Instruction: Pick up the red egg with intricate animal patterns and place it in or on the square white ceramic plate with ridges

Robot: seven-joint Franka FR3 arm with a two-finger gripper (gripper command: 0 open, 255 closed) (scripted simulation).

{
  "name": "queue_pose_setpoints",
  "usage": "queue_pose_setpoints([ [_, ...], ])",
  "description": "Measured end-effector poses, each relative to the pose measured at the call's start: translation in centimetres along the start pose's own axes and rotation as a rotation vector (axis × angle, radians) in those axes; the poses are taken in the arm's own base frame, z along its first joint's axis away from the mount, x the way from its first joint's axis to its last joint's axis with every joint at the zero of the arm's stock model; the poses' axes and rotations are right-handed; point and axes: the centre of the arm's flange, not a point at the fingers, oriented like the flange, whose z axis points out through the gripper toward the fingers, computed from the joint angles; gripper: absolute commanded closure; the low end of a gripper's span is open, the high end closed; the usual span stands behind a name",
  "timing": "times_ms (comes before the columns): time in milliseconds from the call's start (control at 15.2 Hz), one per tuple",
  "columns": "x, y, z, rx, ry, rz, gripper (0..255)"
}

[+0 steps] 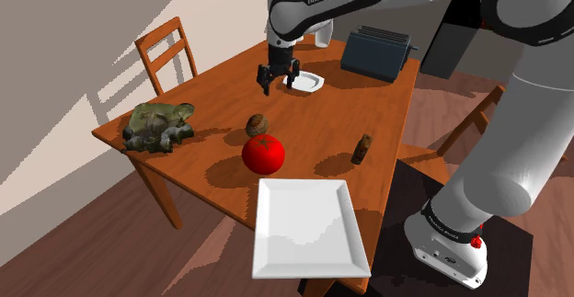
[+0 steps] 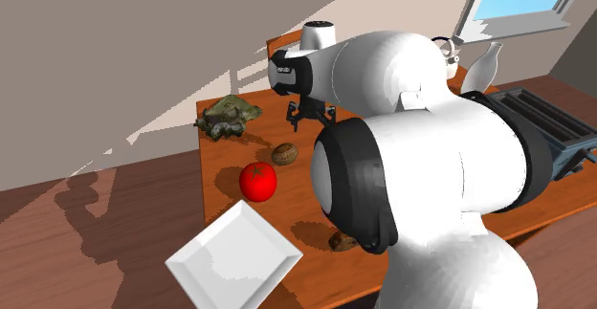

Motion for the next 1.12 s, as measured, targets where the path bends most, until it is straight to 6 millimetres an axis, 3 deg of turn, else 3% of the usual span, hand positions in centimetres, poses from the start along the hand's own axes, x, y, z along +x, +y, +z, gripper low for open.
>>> queue_pose_setpoints([
  [264,3.2,-0.8,3.1,0.02,-0.02,0.033,0],
  [726,3.6,-1.0,6.7,0.022,-0.023,0.037,0],
  [1122,3.7,-1.0,7.1,0.023,-0.022,0.037,0],
])
